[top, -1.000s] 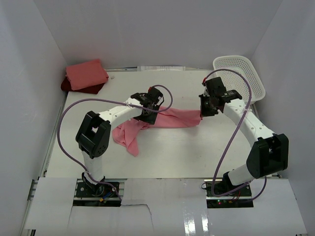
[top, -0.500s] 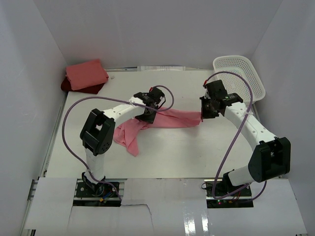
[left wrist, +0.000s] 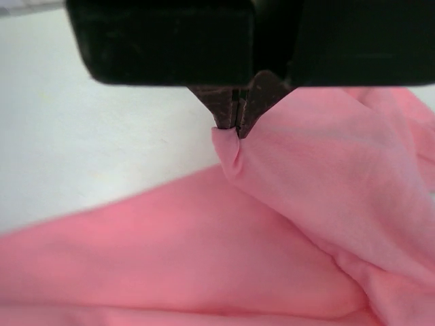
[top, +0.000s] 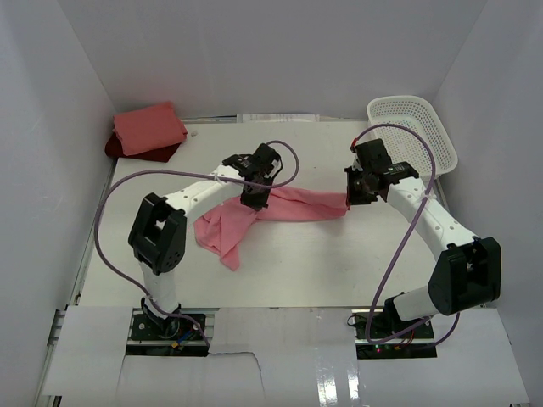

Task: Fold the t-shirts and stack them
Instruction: Flatten out the tshirt

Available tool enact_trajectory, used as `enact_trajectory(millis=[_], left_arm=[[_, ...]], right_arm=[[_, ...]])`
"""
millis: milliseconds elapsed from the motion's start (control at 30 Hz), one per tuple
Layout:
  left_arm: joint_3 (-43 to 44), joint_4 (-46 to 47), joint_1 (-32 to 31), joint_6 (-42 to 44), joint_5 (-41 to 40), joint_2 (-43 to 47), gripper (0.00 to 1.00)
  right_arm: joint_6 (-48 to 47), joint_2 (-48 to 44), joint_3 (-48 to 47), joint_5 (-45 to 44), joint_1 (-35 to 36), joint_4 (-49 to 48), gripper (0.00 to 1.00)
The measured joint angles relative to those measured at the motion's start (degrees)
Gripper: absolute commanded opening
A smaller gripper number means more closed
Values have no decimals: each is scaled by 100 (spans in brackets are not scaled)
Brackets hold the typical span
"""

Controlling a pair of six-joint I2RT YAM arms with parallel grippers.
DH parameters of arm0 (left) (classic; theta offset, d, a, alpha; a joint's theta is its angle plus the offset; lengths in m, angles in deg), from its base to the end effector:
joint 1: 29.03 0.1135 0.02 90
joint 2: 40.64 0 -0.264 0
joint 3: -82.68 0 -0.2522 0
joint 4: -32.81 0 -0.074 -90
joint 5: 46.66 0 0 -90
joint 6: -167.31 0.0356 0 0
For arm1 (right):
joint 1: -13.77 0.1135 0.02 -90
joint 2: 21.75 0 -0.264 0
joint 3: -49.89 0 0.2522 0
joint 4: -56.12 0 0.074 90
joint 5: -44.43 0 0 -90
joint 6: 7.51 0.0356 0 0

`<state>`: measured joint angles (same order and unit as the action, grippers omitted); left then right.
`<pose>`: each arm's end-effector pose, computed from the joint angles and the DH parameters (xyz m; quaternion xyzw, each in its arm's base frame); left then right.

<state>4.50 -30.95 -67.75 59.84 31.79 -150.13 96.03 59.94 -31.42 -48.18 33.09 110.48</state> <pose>0.3108 -0.2401 0.2255 0.1651 0.9680 0.0120 0.1884 0.2811 0.0968 0.2836 -0.0411 0.9519 0.0648 0.2966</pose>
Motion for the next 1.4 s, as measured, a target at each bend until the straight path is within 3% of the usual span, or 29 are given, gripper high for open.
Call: enact_trajectory(millis=[133, 233, 300, 433, 533, 600, 800, 967, 1167, 1333, 1400], left_arm=[[-251, 153, 157, -76, 1351, 909, 0], [-680, 496, 726, -164, 2647, 1727, 0], [-1058, 824, 1425, -267, 3434, 2144, 0], [-1969, 1615, 3482, -678, 4835, 2476, 0], [-2284, 1799, 4636, -925, 5130, 2337, 0], [-2391, 1902, 4957, -1071, 5163, 2288, 0], [-2332, 2094, 4819, -1193, 5622, 2319, 0], [-1803, 2107, 4374, -1189, 5941, 2306, 0], [-612, 2164, 3727, -1025, 6175, 2295, 0], [282, 2133, 3679, -785, 6072, 2337, 0], [439, 2133, 3685, -680, 5912, 2490, 0]], right_arm=[[-2, 2, 0, 0, 0, -13, 8], [-4, 15, 0, 2, 2, -13, 8], [-4, 33, 0, 7, 2, -17, 8], [-4, 109, -7, 31, 28, -37, 8], [-2, 166, -7, 20, 33, -39, 8], [2, 175, -17, -13, 50, -37, 8], [57, 216, -273, -192, 59, -44, 8], [61, 538, -1064, -264, 31, 28, 8], [-61, 1040, -2907, -339, -9, 243, 8], [-273, 1274, -4907, -122, -57, 411, 8], [-374, 1080, -5257, -35, -59, 142, 8]])
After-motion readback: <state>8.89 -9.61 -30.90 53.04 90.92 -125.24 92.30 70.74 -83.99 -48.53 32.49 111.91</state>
